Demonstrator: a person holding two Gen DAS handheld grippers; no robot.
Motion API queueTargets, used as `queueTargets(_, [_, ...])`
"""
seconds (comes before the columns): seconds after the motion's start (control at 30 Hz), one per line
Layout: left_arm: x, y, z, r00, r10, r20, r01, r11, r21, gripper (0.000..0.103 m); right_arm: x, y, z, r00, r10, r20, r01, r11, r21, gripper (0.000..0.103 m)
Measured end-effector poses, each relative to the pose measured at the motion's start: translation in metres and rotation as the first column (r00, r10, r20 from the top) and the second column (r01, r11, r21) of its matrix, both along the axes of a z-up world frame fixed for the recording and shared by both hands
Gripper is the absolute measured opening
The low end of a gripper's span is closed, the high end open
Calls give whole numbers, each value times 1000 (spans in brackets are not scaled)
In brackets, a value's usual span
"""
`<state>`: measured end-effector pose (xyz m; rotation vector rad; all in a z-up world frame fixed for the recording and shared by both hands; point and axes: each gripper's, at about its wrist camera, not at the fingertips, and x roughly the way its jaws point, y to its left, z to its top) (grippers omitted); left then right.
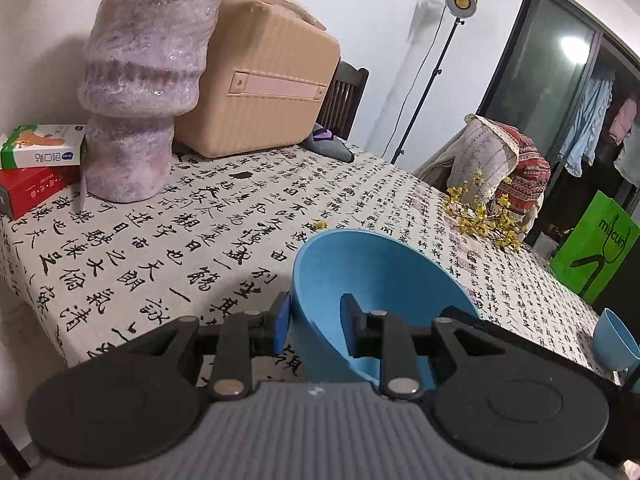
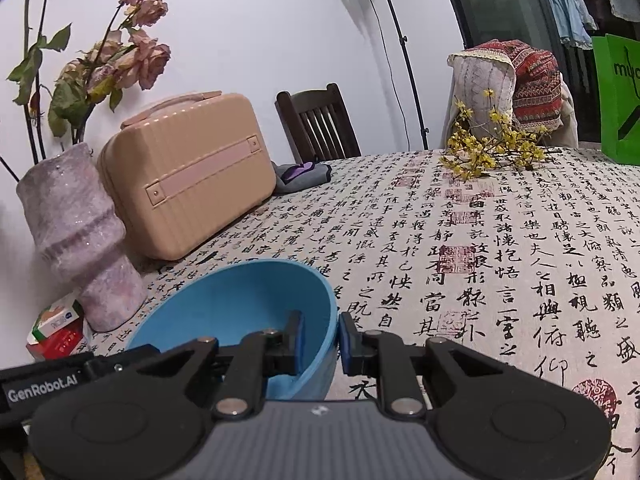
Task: Organize plates and bowls
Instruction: 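Lower the blue bowl onto the table and open both grippers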
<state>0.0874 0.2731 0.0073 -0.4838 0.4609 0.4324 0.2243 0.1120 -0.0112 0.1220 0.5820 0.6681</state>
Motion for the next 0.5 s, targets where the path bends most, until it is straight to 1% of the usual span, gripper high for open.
queueTargets(0.1, [-1, 0, 0, 1000, -6, 5, 6, 1000, -5, 29, 0, -2, 0, 1000, 4, -1, -4, 1000, 6, 19])
queueTargets(0.2, [-5, 1, 4, 999, -16, 33, 16, 1000, -11, 38, 0, -5, 1, 1000, 3, -6, -3, 1000, 20, 23])
queueTargets(0.23, [-8, 2, 7, 999, -19, 48, 19, 1000, -10, 47, 0, -7, 2, 1000, 2, -6, -1, 1000, 29, 28])
queueTargets(0.27, [-10, 2, 9, 998, -19, 62, 20, 1000, -7, 52, 0, -9, 3, 1000, 2, -7, -1, 999, 38, 32])
queueTargets(0.3, [-14, 1, 13, 997, -18, 77, 18, 1000, 1, 55, 0, -12, 4, 1000, -1, -3, 1, 999, 47, 39])
queueTargets(0.33, [-17, 0, 16, 996, -15, 90, 14, 1000, 9, 63, -1, -14, 6, 1000, -3, 3, 3, 999, 54, 45])
queueTargets(0.37, [-20, 0, 19, 994, -8, 106, 6, 1000, 18, 71, -1, -17, 7, 1000, -3, 9, 3, 998, 61, 48])
queueTargets(0.43, [-27, -1, 25, 992, 15, 124, -20, 999, 40, 75, -3, -22, 11, 1000, -2, 22, 0, 997, 76, 63])
queueTargets(0.47, [-30, -1, 27, 991, 23, 132, -31, 998, 52, 80, -4, -25, 13, 1000, -2, 29, -1, 997, 84, 67])
queueTargets(0.5, [-34, -1, 29, 990, 32, 140, -42, 997, 64, 83, -5, -27, 14, 999, -1, 37, -2, 996, 90, 77])
